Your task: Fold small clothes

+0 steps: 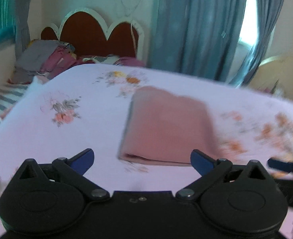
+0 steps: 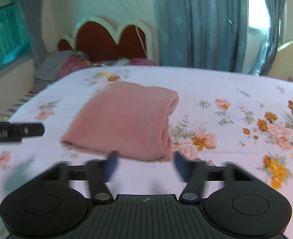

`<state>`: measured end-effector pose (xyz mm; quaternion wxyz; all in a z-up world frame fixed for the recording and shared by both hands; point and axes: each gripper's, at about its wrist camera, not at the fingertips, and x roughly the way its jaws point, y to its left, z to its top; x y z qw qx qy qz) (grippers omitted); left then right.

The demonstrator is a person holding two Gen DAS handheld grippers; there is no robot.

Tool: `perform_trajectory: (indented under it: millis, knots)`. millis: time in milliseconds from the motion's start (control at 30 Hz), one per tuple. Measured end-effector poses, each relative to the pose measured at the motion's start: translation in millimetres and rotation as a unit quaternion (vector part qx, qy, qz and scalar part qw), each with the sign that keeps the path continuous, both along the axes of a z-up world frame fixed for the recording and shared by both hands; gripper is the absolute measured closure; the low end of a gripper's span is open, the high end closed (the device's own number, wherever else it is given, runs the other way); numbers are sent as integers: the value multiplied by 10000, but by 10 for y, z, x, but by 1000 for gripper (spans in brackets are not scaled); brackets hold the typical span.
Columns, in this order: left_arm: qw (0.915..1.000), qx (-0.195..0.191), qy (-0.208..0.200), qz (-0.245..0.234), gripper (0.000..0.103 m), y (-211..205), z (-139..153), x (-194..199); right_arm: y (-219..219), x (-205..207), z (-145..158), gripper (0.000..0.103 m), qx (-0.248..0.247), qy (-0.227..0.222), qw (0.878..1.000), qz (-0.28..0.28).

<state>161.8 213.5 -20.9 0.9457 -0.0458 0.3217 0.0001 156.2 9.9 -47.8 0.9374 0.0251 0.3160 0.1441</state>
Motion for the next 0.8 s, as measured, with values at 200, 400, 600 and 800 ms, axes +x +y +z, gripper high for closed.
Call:
perform_trajectory:
  millis: [200, 400, 600, 800]
  knots:
    - [9988, 438, 197, 80, 0, -209, 192, -609, -107, -851, 244, 29, -171, -411, 9986, 277]
    - [9993, 318, 192, -40, 0, -286, 289, -1048, -194, -1375, 398, 29, -143, -653, 9974, 273]
    - [9992, 331, -202, 30, 0, -354, 412, -1383, -203, -1651, 609, 29, -41, -928, 9955, 191]
    - [9975, 355, -514, 338, 0, -313, 509, -1641, -200, -1892, 834, 1, -42, -1380, 9904, -8]
